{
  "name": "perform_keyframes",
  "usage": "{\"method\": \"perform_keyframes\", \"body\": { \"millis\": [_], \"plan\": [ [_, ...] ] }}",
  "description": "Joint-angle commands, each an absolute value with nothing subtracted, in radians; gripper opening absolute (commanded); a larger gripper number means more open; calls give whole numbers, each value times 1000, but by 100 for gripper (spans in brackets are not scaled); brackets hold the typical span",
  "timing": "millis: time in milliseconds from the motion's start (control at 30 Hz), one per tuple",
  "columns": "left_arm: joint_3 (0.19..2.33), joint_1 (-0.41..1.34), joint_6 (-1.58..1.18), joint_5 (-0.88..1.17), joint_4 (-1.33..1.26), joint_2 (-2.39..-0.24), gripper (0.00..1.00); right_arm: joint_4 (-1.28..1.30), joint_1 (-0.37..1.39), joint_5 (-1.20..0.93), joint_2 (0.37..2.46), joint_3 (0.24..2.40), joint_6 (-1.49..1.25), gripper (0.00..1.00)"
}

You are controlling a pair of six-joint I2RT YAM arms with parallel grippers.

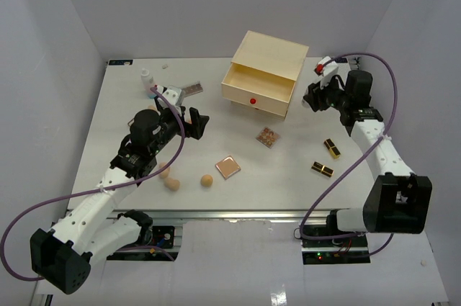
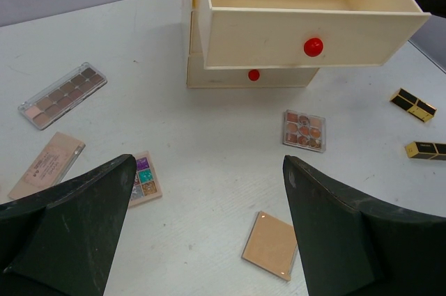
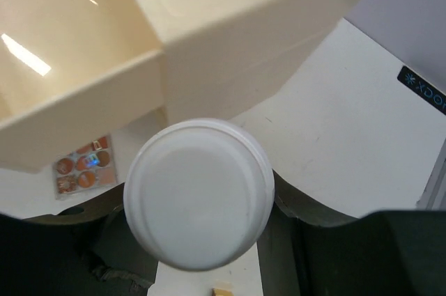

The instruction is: Organize the makeup

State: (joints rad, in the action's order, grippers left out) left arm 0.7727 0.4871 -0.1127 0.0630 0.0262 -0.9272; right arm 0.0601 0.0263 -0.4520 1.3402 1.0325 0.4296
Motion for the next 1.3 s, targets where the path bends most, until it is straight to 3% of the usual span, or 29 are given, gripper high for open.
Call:
{"method": "perform_keyframes", "body": {
  "millis": [0,267,600,967,1167,1267],
  "plan": [
    [765,481,-118,75,19,-905,98,152,126,-261,1226,1078,485,14],
    [767,478,-118,75,18,-907,98,337,277,-85,1205,1311,579,15],
    [764,474,-112,68,18,-908,98,615,585,294,1489,1693,740,16],
    [764,469,-107,64,20,-919,98,639,662,414,1627,1738,802,20],
    [764,461,-108,59,20,-921,98,661,670,477,1727,1770,802,32],
    [764,456,-109,57,20,-923,98,661,669,474,1754,1804,779,53]
  ]
}}
